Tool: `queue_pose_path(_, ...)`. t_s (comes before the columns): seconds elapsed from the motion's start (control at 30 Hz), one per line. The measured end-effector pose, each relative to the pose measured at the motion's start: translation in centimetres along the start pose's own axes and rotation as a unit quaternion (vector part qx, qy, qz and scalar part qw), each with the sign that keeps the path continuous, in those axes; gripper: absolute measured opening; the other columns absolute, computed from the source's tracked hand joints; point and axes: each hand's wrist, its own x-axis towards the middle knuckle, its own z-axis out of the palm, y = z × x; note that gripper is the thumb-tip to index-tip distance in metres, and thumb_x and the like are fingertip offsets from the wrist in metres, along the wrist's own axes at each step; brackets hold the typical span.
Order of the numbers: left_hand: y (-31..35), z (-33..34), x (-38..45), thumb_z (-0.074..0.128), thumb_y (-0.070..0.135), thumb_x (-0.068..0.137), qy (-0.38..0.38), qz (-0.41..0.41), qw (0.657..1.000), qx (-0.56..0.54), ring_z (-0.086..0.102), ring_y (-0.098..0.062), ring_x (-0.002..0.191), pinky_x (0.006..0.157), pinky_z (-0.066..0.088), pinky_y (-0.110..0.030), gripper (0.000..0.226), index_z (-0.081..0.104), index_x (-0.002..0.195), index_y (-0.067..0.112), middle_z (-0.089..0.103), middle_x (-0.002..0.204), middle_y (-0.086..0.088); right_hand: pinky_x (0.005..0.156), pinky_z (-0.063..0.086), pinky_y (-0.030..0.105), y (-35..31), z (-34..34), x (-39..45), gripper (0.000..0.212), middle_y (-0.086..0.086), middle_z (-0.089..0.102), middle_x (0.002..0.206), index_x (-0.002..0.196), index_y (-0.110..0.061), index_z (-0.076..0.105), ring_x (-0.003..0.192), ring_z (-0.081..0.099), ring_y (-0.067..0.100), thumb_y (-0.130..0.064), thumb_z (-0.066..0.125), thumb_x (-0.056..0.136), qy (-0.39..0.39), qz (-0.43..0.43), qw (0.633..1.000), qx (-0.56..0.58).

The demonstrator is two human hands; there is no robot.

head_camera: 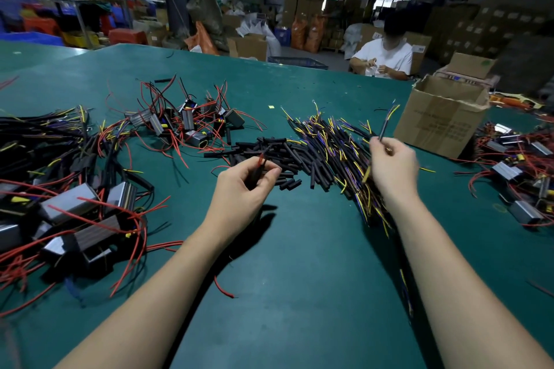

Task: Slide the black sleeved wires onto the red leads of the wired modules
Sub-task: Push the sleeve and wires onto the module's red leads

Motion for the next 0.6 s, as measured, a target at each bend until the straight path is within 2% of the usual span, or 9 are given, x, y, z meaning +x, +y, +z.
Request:
queue_pose_path(0.1, -0.2, 0.2, 0.0, 0.063, 0.011, 0.09, 0.004, 0.009, 1.0, 0.016, 0.04, 0.001, 0.052, 0.054, 0.033, -0.009, 0.009, 0.066, 0.081, 0.012, 0.049, 0.059, 0.008, 0.082, 0.041, 0.033, 1.3, -1.1, 3.2, 0.026, 0.012, 0.065, 0.101, 0.105, -0.011, 0.07, 0.101, 0.057, 0.034, -0.025, 0.052, 0.096, 0.021, 0.027, 0.982, -0.183)
queue_pose_path(0.2, -0.3, 0.4, 0.0, 0.063, 0.013, 0.09, 0.003, 0.008, 1.0, 0.013, 0.036, -0.003, 0.054, 0.053, 0.033, -0.013, 0.01, 0.066, 0.08, 0.011, 0.048, 0.06, 0.002, 0.091, 0.044, 0.039, 2.6, -1.3, 5.7, 0.027, 0.018, 0.063, 0.118, 0.112, -0.01, 0.068, 0.11, 0.057, 0.037, -0.024, 0.051, 0.097, 0.0, 0.063, 0.953, -0.297)
queue_pose_path(0.27, -0.3, 0.5, 0.0, 0.063, 0.013, 0.089, 0.002, 0.008, 1.0, 0.011, 0.035, -0.004, 0.054, 0.052, 0.032, -0.014, 0.01, 0.066, 0.08, 0.012, 0.047, 0.059, 0.002, 0.099, 0.036, 0.041, 3.0, -1.0, 6.3, 0.031, 0.019, 0.059, 0.124, 0.118, -0.011, 0.064, 0.119, 0.049, 0.036, -0.03, 0.052, 0.097, -0.011, 0.053, 0.926, -0.374)
queue_pose_path(0.33, -0.3, 0.5, 0.0, 0.064, 0.013, 0.089, 0.001, 0.009, 1.0, 0.01, 0.035, -0.004, 0.053, 0.052, 0.032, -0.014, 0.011, 0.065, 0.079, 0.014, 0.045, 0.058, 0.004, 0.102, 0.026, 0.043, 3.3, -0.4, 6.2, 0.035, 0.017, 0.053, 0.128, 0.119, -0.016, 0.063, 0.124, 0.04, 0.034, -0.039, 0.054, 0.095, -0.01, -0.001, 0.898, -0.441)
queue_pose_path(0.43, -0.2, 0.5, 0.0, 0.064, 0.013, 0.089, 0.003, 0.011, 1.0, 0.014, 0.036, -0.004, 0.052, 0.051, 0.031, -0.013, 0.012, 0.065, 0.078, 0.016, 0.044, 0.056, 0.007, 0.097, 0.028, 0.041, 2.9, 1.0, 5.5, 0.029, 0.014, 0.063, 0.115, 0.103, -0.019, 0.071, 0.117, 0.045, 0.033, -0.041, 0.056, 0.093, -0.033, -0.045, 0.917, -0.394)
queue_pose_path(0.53, -0.1, 0.5, -0.1, 0.064, 0.014, 0.089, 0.003, 0.011, 1.0, 0.013, 0.034, -0.005, 0.051, 0.05, 0.029, -0.013, 0.011, 0.065, 0.078, 0.014, 0.041, 0.054, 0.008, 0.095, 0.037, 0.038, 2.2, 2.1, 4.8, 0.023, 0.014, 0.067, 0.108, 0.097, -0.013, 0.073, 0.111, 0.053, 0.034, -0.029, 0.057, 0.092, -0.05, -0.022, 0.941, -0.334)
queue_pose_path(0.6, 0.0, 0.4, -0.1, 0.064, 0.014, 0.089, 0.003, 0.012, 1.0, 0.012, 0.034, -0.004, 0.05, 0.049, 0.028, -0.012, 0.011, 0.065, 0.079, 0.012, 0.041, 0.054, 0.008, 0.086, 0.046, 0.036, 1.7, 2.2, 4.5, 0.019, 0.015, 0.068, 0.105, 0.096, -0.009, 0.071, 0.102, 0.058, 0.035, -0.02, 0.056, 0.091, -0.04, -0.007, 0.943, -0.329)
